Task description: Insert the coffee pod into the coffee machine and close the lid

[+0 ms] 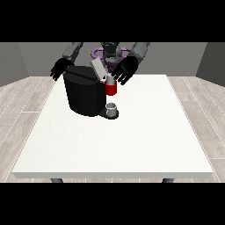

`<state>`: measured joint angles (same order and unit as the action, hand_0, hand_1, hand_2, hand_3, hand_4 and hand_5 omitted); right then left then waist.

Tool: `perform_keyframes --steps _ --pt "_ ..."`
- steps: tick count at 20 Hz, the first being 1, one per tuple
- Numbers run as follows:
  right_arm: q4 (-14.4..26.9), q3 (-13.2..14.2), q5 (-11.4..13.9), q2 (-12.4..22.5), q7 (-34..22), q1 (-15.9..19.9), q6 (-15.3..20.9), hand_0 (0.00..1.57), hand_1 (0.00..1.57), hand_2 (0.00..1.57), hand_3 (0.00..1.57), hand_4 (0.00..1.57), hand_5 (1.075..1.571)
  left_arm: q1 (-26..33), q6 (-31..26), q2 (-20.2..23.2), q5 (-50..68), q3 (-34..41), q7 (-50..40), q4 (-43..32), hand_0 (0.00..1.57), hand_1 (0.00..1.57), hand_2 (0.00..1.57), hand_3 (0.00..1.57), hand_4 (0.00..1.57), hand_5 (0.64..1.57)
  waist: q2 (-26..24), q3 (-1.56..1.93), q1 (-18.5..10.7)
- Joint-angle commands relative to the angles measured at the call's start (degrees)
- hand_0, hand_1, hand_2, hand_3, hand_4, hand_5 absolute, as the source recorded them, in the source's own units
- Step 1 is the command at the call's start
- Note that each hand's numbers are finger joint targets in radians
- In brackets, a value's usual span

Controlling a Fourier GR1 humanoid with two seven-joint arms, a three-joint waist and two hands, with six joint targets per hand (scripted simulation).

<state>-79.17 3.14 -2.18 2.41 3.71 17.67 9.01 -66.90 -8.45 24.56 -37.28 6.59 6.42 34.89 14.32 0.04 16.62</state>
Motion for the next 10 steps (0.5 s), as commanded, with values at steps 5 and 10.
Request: perform_keyframes --steps 5,10 --pt "0.72 -0.61 1.15 -1.25 0.75 0.91 1.8 0.0 0.0 0.0 0.0 0.36 1.571 -1.34 -0.98 0.9 -0.39 0.35 0.82 -0.46 1.21 1.21 1.24 1.12 0.46 1.571 2.48 -0.03 -0.42" --pt "-0.84 0.01 0.06 0.25 -0.31 1.35 0.15 0.0 0.0 0.0 0.0 0.4 1.571 -2.07 -0.79 3.06 -1.3 0.65 1.28 -0.78 1.13 1.13 1.17 1.0 0.46 1.571 2.6 -0.03 0.73"
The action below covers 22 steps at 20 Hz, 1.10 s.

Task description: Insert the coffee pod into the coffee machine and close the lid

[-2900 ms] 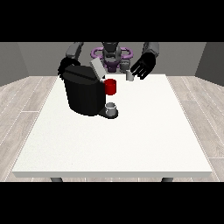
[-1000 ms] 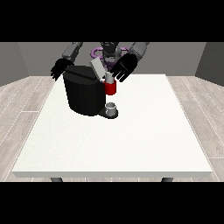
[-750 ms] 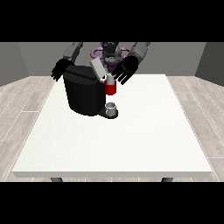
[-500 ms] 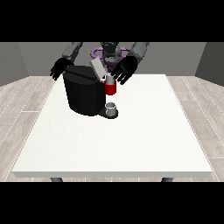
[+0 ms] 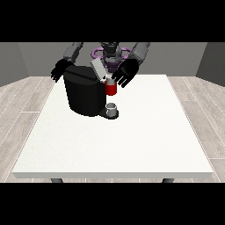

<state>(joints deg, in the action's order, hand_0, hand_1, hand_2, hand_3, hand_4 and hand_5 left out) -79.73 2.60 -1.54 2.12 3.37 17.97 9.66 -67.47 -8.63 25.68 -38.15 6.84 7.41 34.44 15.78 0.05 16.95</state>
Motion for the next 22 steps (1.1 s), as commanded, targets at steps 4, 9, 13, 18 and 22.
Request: perform_keyframes --steps 4,9,13,18,22 --pt "2.03 1.3 -1.06 0.47 2.56 -1.25 -1.04 0.0 0.0 0.0 0.0 0.43 1.571 1.04 -1.03 0.95 -1.32 -1.08 1.88 0.73 1.06 1.06 1.11 0.94 0.39 1.571 -0.75 -0.04 -1.7" --pt "1.06 -1.99 0.55 -2.01 2.84 -0.7 1.18 0.0 0.0 0.0 0.0 0.42 1.571 -0.38 1.11 -1.19 -1.93 -0.73 -0.73 -0.16 1.07 1.07 1.12 0.97 0.36 1.571 -0.24 -0.05 -0.21" --pt "-1.1 -0.62 0.82 0.02 -2.98 0.71 1.68 0.0 0.0 0.0 0.0 0.45 1.571 3.03 0.41 -0.22 -2.44 -1.43 3.64 -0.84 0.91 0.91 1.02 0.86 0.36 1.571 -1.33 -0.08 -1.03" --pt "0.94 1.06 -1.09 1.33 0.86 -0.88 -1.23 0.0 0.0 0.0 0.0 0.37 1.571 2.16 -2.44 -0.43 -4.91 -4.09 2.01 -0.37 0.0 0.0 0.0 0.0 0.0 1.571 -1.8 -0.04 -0.27" --pt "3.72 0.54 0.54 -0.63 4.37 -1.6 0.99 0.0 0.0 0.0 0.0 0.34 1.571 1.79 -1.41 -0.42 -5.27 -3.95 3.24 0.97 0.0 0.0 0.0 0.0 0.0 1.571 0.0 -0.04 -2.01"
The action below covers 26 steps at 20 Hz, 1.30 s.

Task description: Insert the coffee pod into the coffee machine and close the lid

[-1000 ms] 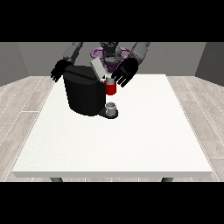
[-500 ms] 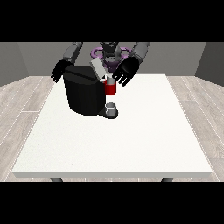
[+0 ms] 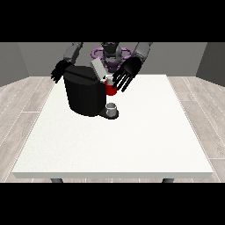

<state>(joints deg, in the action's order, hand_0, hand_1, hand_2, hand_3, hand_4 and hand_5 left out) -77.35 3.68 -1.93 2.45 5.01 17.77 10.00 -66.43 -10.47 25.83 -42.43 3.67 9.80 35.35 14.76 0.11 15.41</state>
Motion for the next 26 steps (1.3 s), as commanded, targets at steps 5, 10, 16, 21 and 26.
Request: perform_keyframes --steps 5,10,16,21,26 --pt "-0.23 -0.76 0.84 -0.6 -0.54 -1.15 0.99 0.0 0.0 0.0 0.0 0.42 1.571 1.37 -1.64 0.42 -1.31 -0.72 1.39 -0.03 0.0 0.0 0.0 0.0 0.0 1.571 -2.76 -0.1 -1.1" --pt "-1.25 -2.01 0.55 -2.33 -0.09 -3.07 2.76 0.0 0.0 0.0 0.0 0.38 1.571 1.63 -4.09 2.52 0.02 1.16 2.38 -0.49 0.0 0.0 0.0 0.0 0.0 1.571 -4.32 -0.12 -1.64" --pt "0.7 0.2 -1.35 -1.33 2.5 -7.84 -0.21 0.0 0.0 0.0 0.0 0.43 1.571 7.08 -2.83 -4.06 2.61 2.43 -1.01 1.53 0.0 0.0 0.0 0.0 0.0 1.571 -10.66 -0.1 -4.31" --pt "0.96 1.85 -2.46 -0.48 0.32 -8.91 0.0 0.0 0.0 0.0 0.0 0.4 1.571 10.81 -1.94 -10.2 13.48 11.1 0.59 2.42 0.0 0.0 0.0 0.0 0.08 1.571 -16.44 -0.17 -8.81" --pt "-0.95 0.51 -0.48 2.47 0.85 -14.24 -2.24 0.0 0.0 0.0 0.0 0.36 1.571 19.78 -3.85 -14.03 20.32 15.58 3.4 2.03 0.0 0.0 0.0 0.0 0.0 1.571 -23.48 -0.16 -11.9"
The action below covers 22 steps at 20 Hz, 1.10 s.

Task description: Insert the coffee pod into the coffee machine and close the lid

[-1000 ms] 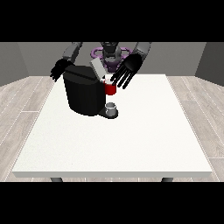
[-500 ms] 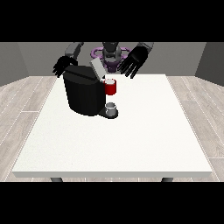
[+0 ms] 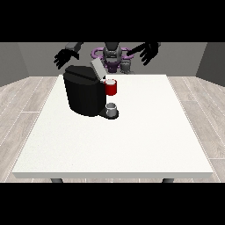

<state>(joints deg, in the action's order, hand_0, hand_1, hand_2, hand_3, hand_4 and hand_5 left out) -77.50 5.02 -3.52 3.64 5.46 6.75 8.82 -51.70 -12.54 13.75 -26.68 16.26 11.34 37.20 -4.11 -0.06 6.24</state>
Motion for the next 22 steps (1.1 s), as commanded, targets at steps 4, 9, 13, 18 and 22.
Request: perform_keyframes --steps 4,9,13,18,22 --pt "-3.16 0.45 -2.29 3.66 -5.25 1.0 -4.23 0.0 0.0 0.0 0.0 0.37 1.571 9.61 -1.5 -5.74 6.77 3.3 3.47 1.49 0.0 0.0 0.0 0.0 0.0 1.571 -7.95 0.04 -6.13" --pt "-6.7 -1.95 -0.18 4.96 -5.55 2.85 -5.51 0.0 0.0 0.0 0.0 0.0 1.571 12.75 -1.28 -7.79 10.45 5.16 1.48 2.82 0.0 0.0 0.0 0.0 0.09 1.571 -8.66 0.05 -7.6" --pt "-4.93 0.62 -2.89 7.72 -6.04 6.3 -8.88 0.0 0.0 0.0 0.0 0.0 1.571 16.26 -5.1 -9.0 12.55 4.25 3.85 5.39 0.0 0.0 0.0 0.0 0.0 1.571 -7.04 0.07 -12.62" --pt "-7.24 -4.29 0.28 6.16 -11.34 4.09 -8.53 0.0 0.0 0.0 0.0 0.0 1.571 23.97 -6.13 -13.33 14.93 2.81 1.84 8.96 0.0 0.0 0.0 0.0 0.14 1.571 -12.37 0.06 -13.97" --pt "-7.51 -3.89 0.59 6.98 -8.89 7.57 -10.15 0.0 0.0 0.0 0.0 0.22 1.571 27.06 -7.08 -10.41 16.7 2.92 4.54 13.42 0.0 0.0 0.0 0.0 0.0 1.571 -6.47 0.06 -13.44"
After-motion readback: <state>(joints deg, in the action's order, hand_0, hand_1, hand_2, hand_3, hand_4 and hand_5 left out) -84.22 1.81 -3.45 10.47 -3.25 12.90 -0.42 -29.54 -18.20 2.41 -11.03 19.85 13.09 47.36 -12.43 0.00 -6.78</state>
